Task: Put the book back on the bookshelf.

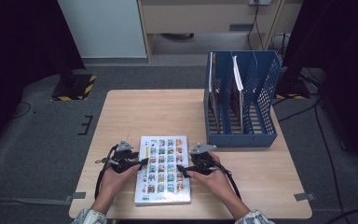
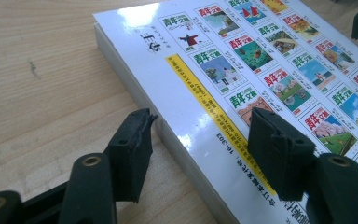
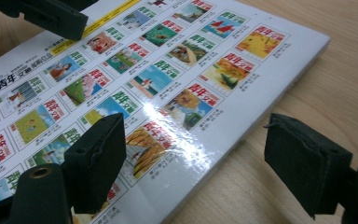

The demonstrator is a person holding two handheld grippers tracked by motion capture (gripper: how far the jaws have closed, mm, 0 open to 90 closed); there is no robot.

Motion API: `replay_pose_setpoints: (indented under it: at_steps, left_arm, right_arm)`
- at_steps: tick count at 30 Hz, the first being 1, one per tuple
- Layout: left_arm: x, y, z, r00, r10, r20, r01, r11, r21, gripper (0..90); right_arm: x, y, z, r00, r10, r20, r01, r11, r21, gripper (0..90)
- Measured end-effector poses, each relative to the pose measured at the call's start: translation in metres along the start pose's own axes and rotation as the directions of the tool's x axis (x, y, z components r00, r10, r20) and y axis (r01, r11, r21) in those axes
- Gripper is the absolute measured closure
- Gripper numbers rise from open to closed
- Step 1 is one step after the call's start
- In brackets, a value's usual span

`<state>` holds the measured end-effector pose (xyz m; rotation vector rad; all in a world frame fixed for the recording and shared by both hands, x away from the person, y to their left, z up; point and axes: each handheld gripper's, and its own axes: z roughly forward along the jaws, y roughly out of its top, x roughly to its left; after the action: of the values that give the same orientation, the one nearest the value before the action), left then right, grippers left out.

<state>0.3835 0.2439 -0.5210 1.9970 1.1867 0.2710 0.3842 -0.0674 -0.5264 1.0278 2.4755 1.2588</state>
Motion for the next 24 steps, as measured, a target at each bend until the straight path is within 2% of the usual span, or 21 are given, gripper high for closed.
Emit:
replay_pose_setpoints:
  at_steps: [1, 2, 4, 9, 10, 12, 14, 15, 16, 18, 20, 23, 24]
  left_arm:
    - [0.000, 0.000, 0.000, 1.0000, 0.000, 0.000, 0.000, 1.0000, 0.000, 37.2]
    - [0.003, -0.003, 0.002, 0.9987, -0.039, 0.033, 0.039, 0.9992, -0.005, 36.2]
    - [0.004, -0.005, 0.004, 0.9964, -0.065, 0.055, 0.065, 0.9979, -0.006, 36.2]
    - [0.008, -0.004, 0.004, 0.9936, -0.079, 0.081, 0.079, 0.9968, 0.004, 37.7]
    - [0.009, -0.004, 0.004, 0.9927, -0.086, 0.085, 0.086, 0.9963, 0.002, 38.4]
    - [0.009, -0.004, 0.004, 0.9927, -0.086, 0.084, 0.086, 0.9963, 0.001, 39.2]
    - [0.008, -0.003, 0.003, 0.9929, -0.094, 0.073, 0.094, 0.9955, 0.000, 40.1]
    - [0.008, -0.003, 0.003, 0.9929, -0.094, 0.073, 0.094, 0.9955, 0.000, 42.0]
    - [0.008, -0.002, 0.000, 0.9929, -0.102, 0.062, 0.102, 0.9947, -0.010, 45.2]
    - [0.007, -0.002, -0.002, 0.9918, -0.110, 0.065, 0.111, 0.9935, -0.021, 48.3]
    - [0.006, 0.000, -0.011, 0.9869, -0.131, 0.095, 0.136, 0.9893, -0.052, 51.3]
    - [0.003, -0.001, -0.016, 0.9860, -0.123, 0.113, 0.129, 0.9901, -0.054, 53.0]
    - [-0.001, -0.001, -0.020, 0.9836, -0.109, 0.144, 0.115, 0.9925, -0.040, 56.0]
  right_arm:
    - [0.001, 0.000, 0.001, 1.0000, -0.005, -0.005, 0.005, 1.000, 0.006, 20.7]
    - [0.002, -0.001, 0.002, 1.0000, -0.006, -0.008, 0.006, 1.000, 0.011, 20.5]
    - [0.003, -0.002, 0.003, 0.9999, -0.011, -0.004, 0.011, 1.000, 0.017, 20.1]
    - [0.004, -0.002, 0.003, 1.0000, -0.002, 0.008, 0.002, 1.000, 0.018, 19.2]
    - [0.003, -0.004, 0.004, 0.9999, 0.013, 0.007, -0.013, 1.000, 0.013, 19.1]
    - [0.003, -0.004, 0.005, 0.9989, 0.047, -0.003, -0.046, 0.999, 0.015, 19.1]
    - [0.002, -0.004, 0.006, 0.9983, 0.054, -0.021, -0.054, 0.998, 0.021, 19.1]
    - [0.002, -0.004, 0.006, 0.9983, 0.054, -0.021, -0.054, 0.998, 0.021, 19.1]
    - [0.001, -0.006, 0.007, 0.9955, 0.087, -0.038, -0.086, 0.996, 0.014, 18.4]
    - [0.002, -0.008, 0.008, 0.9951, 0.091, -0.037, -0.092, 0.996, -0.003, 18.3]
    - [0.002, -0.009, 0.008, 0.9951, 0.092, -0.034, -0.093, 0.996, -0.008, 18.1]
    - [0.002, -0.009, 0.008, 0.9955, 0.087, -0.036, -0.088, 0.996, -0.004, 18.1]
    - [0.002, -0.008, 0.007, 0.9950, 0.093, -0.037, -0.093, 0.996, 0.001, 18.1]
